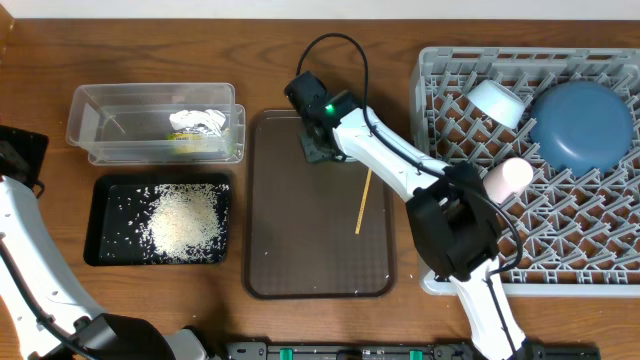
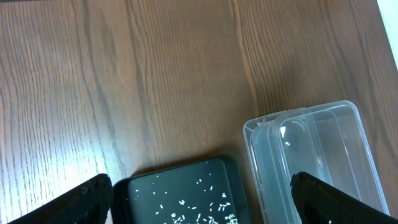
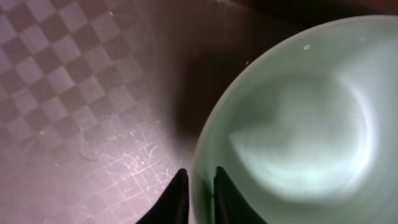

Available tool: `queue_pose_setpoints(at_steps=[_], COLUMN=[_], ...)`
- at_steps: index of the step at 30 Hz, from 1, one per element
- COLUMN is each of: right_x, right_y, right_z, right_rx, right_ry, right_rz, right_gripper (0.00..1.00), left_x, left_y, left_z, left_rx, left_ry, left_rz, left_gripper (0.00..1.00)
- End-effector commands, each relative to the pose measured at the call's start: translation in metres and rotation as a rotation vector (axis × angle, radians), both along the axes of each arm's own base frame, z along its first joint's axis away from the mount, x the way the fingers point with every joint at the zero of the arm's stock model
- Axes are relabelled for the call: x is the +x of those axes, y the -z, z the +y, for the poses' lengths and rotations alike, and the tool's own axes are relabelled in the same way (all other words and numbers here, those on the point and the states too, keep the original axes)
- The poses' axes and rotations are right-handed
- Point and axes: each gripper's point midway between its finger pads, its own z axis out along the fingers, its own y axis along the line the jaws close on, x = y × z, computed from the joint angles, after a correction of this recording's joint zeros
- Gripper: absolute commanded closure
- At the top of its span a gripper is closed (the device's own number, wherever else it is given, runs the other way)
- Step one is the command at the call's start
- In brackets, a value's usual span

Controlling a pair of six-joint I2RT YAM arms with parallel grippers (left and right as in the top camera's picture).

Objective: Sort waste into correct bins and load items into the dishwasher rack
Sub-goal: 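Grasp the mint-green bowl rim with the right gripper, then lift the mint-green bowl and carry it toward the rack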

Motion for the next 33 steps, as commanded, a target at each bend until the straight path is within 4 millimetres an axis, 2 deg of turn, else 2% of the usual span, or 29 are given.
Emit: queue_pose_setpoints(at_steps=[1,5,9,12,16,20,25,30,33], right_x=[-0.002,-0.002,-0.004,-0.009,-0.021,-0.035,-0.056,-0.074,-0.082], right_y=[0.000,-0.018,-0.046,-0.076,-0.124,-0.173,-0.223,-0.250,-0.263], right_z=[0.005,0.010,0.013,0.009,-0.012,-0.051,-0.121,-0.210,-0.238], right_rx=[0.000,0.042,0.091,0.117,0.152,0.163,0.159,0.140,0.263], right_ry=[0.013,0.010,0.003,0.010,0.076,0.126,0.237,0.394,0.382], right_rz=[-0.003,-0.021,-0.040,-0.063,-0.079,-0.097,-0.111,-0.100,-0.071], right_gripper=[0.89,0.98,0.99,0.99,0.99,0.99,0.99,0.99,0.99], left_x=[-0.001,-0.001,-0.001,-0.001,-0.001,-0.001,-0.001,-0.001,-0.001], left_y=[0.000,0.000,0.000,0.000,0.000,0.000,0.000,0.000,0.000], left_z=[0.002,0.002,0.002,0.002,0.002,0.002,0.002,0.002,0.002], left_rx=[0.001,0.001,0.001,0.001,0.001,0.001,0.001,0.001,0.001], left_ry=[-0.007,-0.007,-0.007,-0.007,-0.007,-0.007,-0.007,-0.007,-0.007], left_rz=[0.003,0.003,0.003,0.003,0.003,0.003,0.003,0.003,0.003], left_gripper=[0.06,0.06,0.06,0.06,0.06,0.06,0.06,0.06,0.06])
